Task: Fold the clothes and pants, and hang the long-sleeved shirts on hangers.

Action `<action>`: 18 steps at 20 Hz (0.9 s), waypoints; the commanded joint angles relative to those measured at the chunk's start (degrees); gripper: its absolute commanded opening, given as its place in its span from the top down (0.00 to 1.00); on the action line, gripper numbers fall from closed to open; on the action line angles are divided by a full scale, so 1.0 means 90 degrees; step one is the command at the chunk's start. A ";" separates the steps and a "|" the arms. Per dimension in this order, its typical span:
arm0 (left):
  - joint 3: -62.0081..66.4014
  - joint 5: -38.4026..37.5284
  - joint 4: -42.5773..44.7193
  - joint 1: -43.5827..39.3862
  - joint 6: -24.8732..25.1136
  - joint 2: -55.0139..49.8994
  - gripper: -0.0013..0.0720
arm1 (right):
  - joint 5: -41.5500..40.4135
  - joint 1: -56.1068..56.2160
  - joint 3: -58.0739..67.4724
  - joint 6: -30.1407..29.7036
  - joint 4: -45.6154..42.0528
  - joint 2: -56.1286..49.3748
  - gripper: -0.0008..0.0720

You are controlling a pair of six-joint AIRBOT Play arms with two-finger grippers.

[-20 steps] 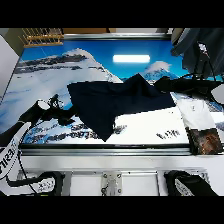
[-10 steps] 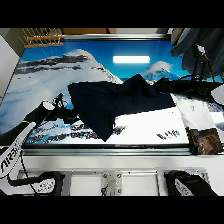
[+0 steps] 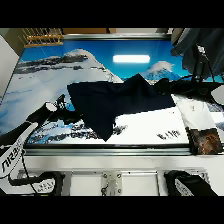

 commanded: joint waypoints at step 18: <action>0.0017 -0.0488 0.0755 0.0920 0.0245 0.1717 0.97 | -0.2710 -0.2807 -0.3186 0.0061 0.2953 -0.2171 0.18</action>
